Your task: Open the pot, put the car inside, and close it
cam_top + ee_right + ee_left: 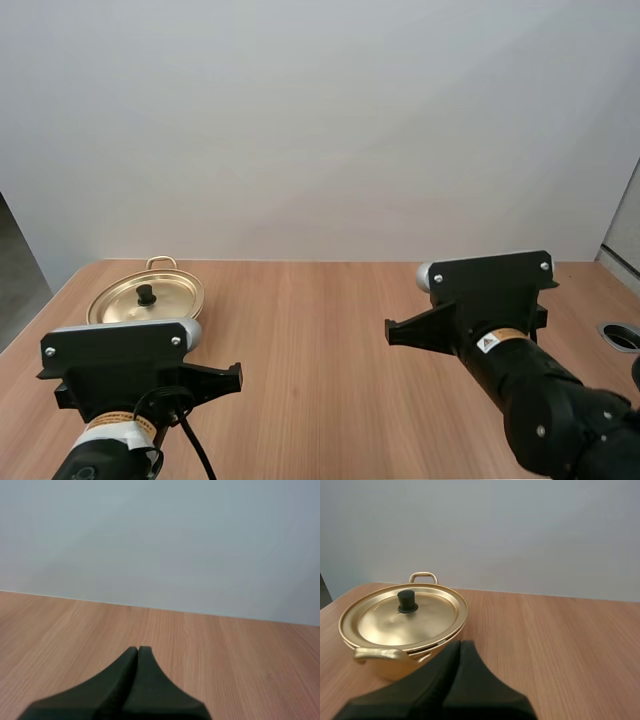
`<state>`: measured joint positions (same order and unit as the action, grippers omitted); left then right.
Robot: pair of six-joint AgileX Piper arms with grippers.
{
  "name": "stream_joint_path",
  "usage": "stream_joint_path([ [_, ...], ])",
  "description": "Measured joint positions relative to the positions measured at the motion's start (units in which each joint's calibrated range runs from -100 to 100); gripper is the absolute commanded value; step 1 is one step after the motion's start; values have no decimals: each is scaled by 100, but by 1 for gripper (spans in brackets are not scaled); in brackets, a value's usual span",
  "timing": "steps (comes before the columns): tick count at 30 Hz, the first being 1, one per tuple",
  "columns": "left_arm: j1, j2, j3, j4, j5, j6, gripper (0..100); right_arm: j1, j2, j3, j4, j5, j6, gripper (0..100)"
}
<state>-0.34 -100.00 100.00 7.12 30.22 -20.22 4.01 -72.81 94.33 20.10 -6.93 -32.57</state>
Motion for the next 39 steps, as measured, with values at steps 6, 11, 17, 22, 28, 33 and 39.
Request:
stream_joint_path([
  [6,0,0,0,-133,0,534,0,-142,-707,537,-21,73,-10,0],
  [11,0,0,0,-144,0,534,0,-409,-919,567,-21,252,-10,0],
  [17,0,0,0,-96,-238,534,0,-492,-1166,567,129,1537,-10,0],
  [22,0,0,0,-96,-290,534,0,-492,-1665,567,274,2471,-10,0],
  [28,0,0,0,-86,-290,534,0,-492,-2529,567,274,3673,-10,0],
  [33,0,0,0,-86,-290,534,0,-492,-2719,567,274,4042,-10,0],
  [39,0,0,0,-86,-290,534,0,-479,-2719,567,274,4104,0,0],
])
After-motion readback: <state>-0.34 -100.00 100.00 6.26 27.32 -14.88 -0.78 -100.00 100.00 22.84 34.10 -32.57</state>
